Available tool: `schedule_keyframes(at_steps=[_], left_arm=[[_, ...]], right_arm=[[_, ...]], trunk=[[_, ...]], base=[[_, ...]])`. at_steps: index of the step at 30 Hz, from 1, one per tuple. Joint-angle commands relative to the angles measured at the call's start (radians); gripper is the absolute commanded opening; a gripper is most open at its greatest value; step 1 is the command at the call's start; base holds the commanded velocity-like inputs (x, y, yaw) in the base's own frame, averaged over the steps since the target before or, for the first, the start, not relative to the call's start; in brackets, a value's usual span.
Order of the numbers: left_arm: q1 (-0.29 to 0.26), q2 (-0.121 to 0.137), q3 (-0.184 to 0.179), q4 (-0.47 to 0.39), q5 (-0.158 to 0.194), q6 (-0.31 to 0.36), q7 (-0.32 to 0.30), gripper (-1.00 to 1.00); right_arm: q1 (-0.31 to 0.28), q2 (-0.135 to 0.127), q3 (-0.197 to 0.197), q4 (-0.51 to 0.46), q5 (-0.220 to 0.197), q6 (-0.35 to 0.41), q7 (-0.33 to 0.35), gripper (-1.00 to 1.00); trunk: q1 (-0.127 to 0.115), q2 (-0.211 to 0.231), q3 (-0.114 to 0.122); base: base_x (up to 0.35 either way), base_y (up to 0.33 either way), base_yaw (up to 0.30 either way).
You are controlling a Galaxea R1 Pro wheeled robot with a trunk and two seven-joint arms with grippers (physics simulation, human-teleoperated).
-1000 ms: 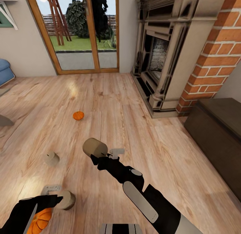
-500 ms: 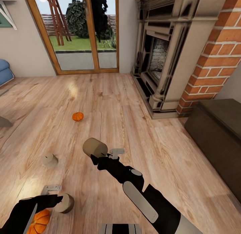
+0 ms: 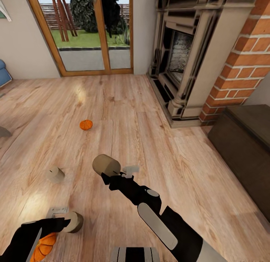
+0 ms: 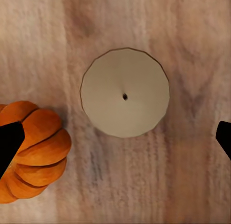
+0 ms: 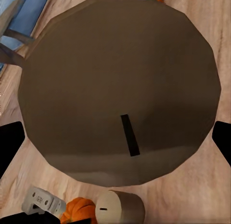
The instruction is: Place each of the two pumpkins and all three candles from the living room inside a cabinet in the living room (use any cabinet), then make sure every cabinet is closed, and position the cauldron so it is next to a table in the living room.
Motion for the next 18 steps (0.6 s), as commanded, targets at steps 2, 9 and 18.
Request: schedule_keyframes(at_steps=[2, 9, 18], left_arm=[[0.000, -0.001, 0.002, -0.001, -0.010, 0.003, -0.009, 1.00], [0.000, -0.003, 0.002, -0.001, -0.010, 0.003, -0.009, 1.00], [-0.029, -0.017, 0.002, 0.000, -0.011, -0.025, -0.010, 1.00]], right_arm=[[-0.001, -0.001, 0.025, -0.017, -0.007, 0.003, -0.006, -1.00], [-0.001, -0.014, 0.188, -0.155, -0.002, 0.000, -0.007, -1.00], [-0.001, -0.016, 0.199, -0.166, -0.001, -0.002, -0.007, -1.00]], trunk=[[0.001, -0.001, -0.009], [0.004, -0.002, -0.036], [0.008, -0.005, -0.070]], base=[[0.000, 0.000, 0.000], [0.000, 0.000, 0.000], [0.000, 0.000, 0.000]])
